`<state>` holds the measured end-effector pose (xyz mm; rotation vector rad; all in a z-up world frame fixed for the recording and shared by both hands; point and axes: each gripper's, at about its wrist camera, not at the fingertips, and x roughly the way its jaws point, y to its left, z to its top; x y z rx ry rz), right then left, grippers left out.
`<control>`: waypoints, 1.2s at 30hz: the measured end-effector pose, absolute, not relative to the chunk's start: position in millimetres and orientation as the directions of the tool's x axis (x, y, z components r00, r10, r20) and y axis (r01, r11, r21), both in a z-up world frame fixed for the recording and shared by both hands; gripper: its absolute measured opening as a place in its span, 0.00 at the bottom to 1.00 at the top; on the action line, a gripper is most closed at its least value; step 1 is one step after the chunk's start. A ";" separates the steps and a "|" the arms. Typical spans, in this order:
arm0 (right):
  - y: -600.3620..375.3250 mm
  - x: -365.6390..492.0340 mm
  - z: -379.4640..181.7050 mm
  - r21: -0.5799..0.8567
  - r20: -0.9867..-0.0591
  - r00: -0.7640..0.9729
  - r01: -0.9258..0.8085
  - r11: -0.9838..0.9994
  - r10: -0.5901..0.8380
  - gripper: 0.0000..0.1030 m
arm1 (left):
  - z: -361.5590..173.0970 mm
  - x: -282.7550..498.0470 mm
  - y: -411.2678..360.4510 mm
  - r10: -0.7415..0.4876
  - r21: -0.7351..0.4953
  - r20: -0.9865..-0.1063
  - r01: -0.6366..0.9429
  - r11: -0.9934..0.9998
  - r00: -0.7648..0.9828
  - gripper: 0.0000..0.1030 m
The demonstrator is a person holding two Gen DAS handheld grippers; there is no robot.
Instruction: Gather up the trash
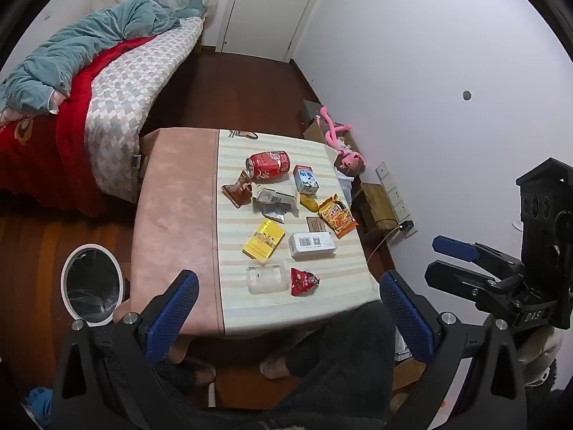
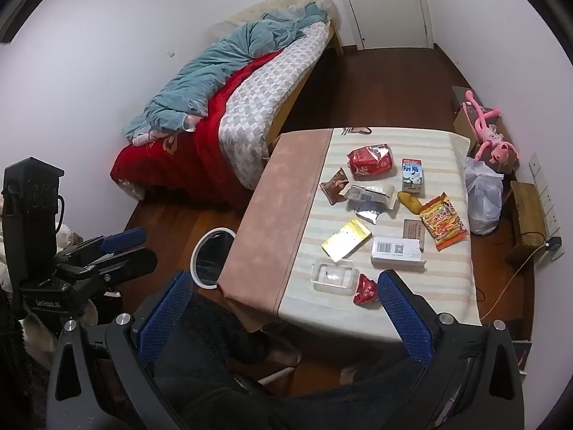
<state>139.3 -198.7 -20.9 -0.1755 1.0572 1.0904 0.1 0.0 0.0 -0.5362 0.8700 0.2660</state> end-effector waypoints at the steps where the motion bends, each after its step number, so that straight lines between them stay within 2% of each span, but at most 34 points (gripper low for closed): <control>1: -198.7 139.3 -20.5 0.358 -0.769 0.054 -0.789 0.499 0.637 1.00 | 0.0 0.1 -0.2 0.006 -0.337 -0.781 -0.429 0.838 0.624 1.00; 36: -196.3 137.1 -20.9 0.349 -0.775 0.055 -0.794 0.498 0.630 1.00 | -0.5 0.1 -1.1 -0.002 -0.344 -0.780 -0.426 0.837 0.625 1.00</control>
